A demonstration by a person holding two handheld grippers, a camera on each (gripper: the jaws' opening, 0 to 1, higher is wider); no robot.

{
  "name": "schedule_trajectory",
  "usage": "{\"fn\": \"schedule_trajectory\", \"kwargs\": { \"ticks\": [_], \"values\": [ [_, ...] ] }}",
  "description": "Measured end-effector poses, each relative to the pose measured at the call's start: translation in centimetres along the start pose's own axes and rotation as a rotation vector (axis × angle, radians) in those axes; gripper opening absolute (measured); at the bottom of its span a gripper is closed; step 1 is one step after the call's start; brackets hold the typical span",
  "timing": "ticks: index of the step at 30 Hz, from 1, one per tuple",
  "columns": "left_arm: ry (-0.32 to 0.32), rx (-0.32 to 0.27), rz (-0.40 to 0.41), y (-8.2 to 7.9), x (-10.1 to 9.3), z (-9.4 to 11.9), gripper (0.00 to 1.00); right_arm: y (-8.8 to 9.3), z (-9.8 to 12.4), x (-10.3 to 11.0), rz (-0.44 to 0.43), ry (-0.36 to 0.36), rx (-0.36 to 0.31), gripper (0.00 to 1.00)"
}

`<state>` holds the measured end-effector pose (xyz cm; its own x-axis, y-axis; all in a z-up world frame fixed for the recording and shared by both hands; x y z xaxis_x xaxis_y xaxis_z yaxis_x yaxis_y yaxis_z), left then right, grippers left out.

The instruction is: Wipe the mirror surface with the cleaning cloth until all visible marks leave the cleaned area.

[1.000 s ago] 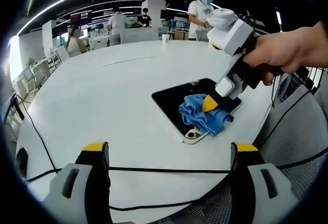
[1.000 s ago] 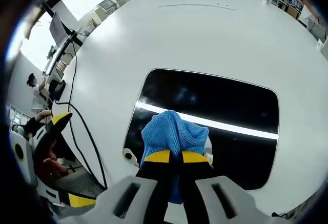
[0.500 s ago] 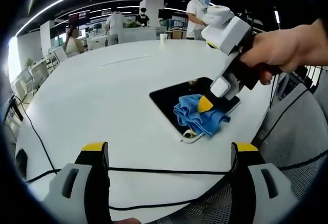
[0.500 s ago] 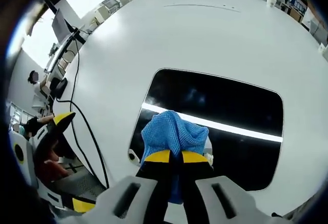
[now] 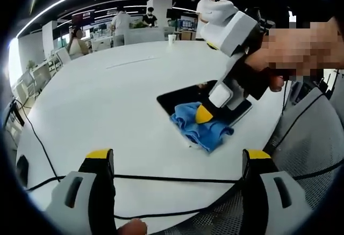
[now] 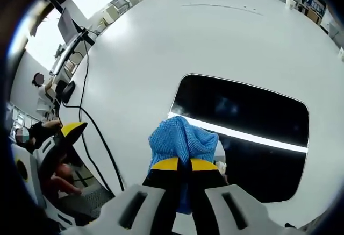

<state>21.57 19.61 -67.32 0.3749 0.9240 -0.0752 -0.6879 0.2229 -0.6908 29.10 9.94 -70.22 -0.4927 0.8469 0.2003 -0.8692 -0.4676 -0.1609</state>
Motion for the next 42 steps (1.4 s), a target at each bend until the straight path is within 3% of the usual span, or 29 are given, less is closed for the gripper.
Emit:
{"fn": "schedule_trajectory", "kwargs": {
  "ticks": [10, 12, 17, 20, 22, 23, 24, 26, 29, 30, 31, 33, 38, 42],
  "values": [
    [-0.007, 0.005, 0.046, 0.0, 0.3, 0.1, 0.99, 0.1, 0.3, 0.3, -0.001, -0.024, -0.009, 0.00],
    [-0.016, -0.030, 0.071, -0.5, 0.6, 0.4, 0.99, 0.0, 0.1, 0.5, 0.021, -0.033, -0.003, 0.00],
    [-0.018, -0.031, 0.073, -0.8, 0.4, 0.7, 0.99, 0.0, 0.0, 0.4, 0.033, -0.029, 0.001, 0.00],
    [0.006, -0.068, 0.106, -1.2, 0.3, 0.8, 0.99, -0.2, -0.2, 0.3, 0.044, -0.033, 0.006, 0.00],
    [0.068, -0.138, 0.165, -2.3, -0.4, 1.2, 0.99, -0.2, -0.2, 0.2, 0.041, -0.039, 0.005, 0.00],
    [0.073, -0.145, 0.155, -2.7, -0.8, 1.6, 0.99, -0.2, -0.2, 0.2, 0.040, -0.040, 0.005, 0.00],
    [0.059, -0.131, 0.102, -2.7, -1.1, 1.8, 0.99, -0.2, -0.2, 0.2, 0.038, -0.042, 0.005, 0.00],
    [0.051, -0.124, 0.075, -2.5, -1.2, 1.4, 0.99, -0.2, -0.2, 0.2, 0.037, -0.042, 0.004, 0.00],
    [0.021, -0.061, 0.078, -1.4, -0.6, 0.4, 0.99, -0.3, -0.3, 0.2, 0.054, -0.037, 0.008, 0.00],
    [0.031, -0.052, 0.117, -1.2, -0.5, 0.5, 0.99, -0.4, -0.3, 0.2, 0.074, -0.039, 0.008, 0.00],
    [0.054, -0.109, 0.174, -1.9, -0.5, 0.7, 0.99, -0.6, -0.3, 0.2, 0.060, -0.044, 0.010, 0.00],
    [0.030, -0.152, 0.161, -2.4, -0.2, 1.0, 0.99, -0.9, -0.2, 0.1, 0.067, -0.047, 0.011, 0.00],
    [0.018, -0.069, 0.071, -1.4, -0.7, 0.4, 0.99, -1.8, -0.5, -0.3, 0.059, -0.056, 0.009, 0.00],
    [0.027, -0.067, 0.052, -1.4, -0.8, 0.4, 0.99, -2.6, -0.7, -0.5, 0.068, -0.047, 0.008, 0.00]
  ]
}}
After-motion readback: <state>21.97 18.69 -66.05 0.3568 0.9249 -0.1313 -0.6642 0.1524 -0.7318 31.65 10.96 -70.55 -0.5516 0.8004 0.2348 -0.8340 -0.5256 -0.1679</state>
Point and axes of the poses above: the point that each gripper's makers call its tool centre point, and the gripper's own axes: z roughly backward along the fingers, x roughly to its left, y roughly out of its underside, the point moved 4 cm from there along z, roughly backward along the fingers, and after that the axes turned 11 degrees about x, right-handed, at the moved point
